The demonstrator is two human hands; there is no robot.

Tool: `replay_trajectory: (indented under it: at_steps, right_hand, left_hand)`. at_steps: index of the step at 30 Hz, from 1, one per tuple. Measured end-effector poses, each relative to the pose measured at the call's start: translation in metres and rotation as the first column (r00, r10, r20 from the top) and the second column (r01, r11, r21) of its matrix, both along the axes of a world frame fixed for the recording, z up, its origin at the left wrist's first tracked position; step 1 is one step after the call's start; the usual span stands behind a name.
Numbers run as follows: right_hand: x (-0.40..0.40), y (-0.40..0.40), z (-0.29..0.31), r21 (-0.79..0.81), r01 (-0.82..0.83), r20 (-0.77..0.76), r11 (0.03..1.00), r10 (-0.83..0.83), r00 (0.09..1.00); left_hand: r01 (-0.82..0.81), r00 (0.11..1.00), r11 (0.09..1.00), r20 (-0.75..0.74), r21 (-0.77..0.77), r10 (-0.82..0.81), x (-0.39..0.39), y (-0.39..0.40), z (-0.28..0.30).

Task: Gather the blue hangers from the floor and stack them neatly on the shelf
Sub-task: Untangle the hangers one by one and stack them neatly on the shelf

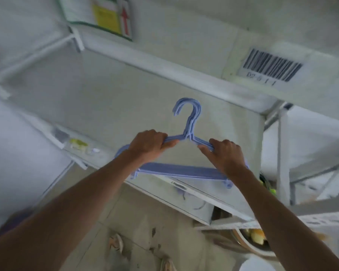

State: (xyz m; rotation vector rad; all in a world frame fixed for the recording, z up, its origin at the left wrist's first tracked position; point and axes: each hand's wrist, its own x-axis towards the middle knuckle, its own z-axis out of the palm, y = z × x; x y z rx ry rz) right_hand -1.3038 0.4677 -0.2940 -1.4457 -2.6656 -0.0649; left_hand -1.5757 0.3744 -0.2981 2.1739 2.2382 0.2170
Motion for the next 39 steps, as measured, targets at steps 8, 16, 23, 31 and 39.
replay_trajectory:
  at_steps: [8, 16, 23, 31, 39]
  right_hand:
    - [-0.156, -0.040, 0.025, -0.325, -0.357, -0.088, 0.875, 0.348, 0.933]
    - [-0.290, -0.118, 0.044, -0.390, -0.561, -0.092, 0.731, 0.575, 0.813]
    - [-0.367, -0.148, 0.025, -0.444, -0.582, -0.074, 0.681, 0.619, 0.782]
    - [-0.397, -0.135, -0.007, -0.475, -0.545, -0.077, 0.691, 0.585, 0.808]
    - [-0.464, -0.082, -0.030, -0.354, -0.549, -0.046, 0.757, 0.572, 0.819]
  left_hand:
    - [-0.375, 0.841, 0.885, 0.301, -0.277, 0.450, -0.096, -0.146, 0.039]
    - [-0.597, 0.684, 0.766, 0.347, -0.239, 0.641, -0.184, -0.265, 0.036]
    - [-0.621, 0.618, 0.721, 0.375, -0.306, 0.691, -0.241, -0.303, 0.020]
    - [-0.536, 0.623, 0.734, 0.391, -0.417, 0.677, -0.292, -0.281, -0.005]
    - [-0.511, 0.613, 0.740, 0.418, -0.437, 0.670, -0.361, -0.227, -0.017]
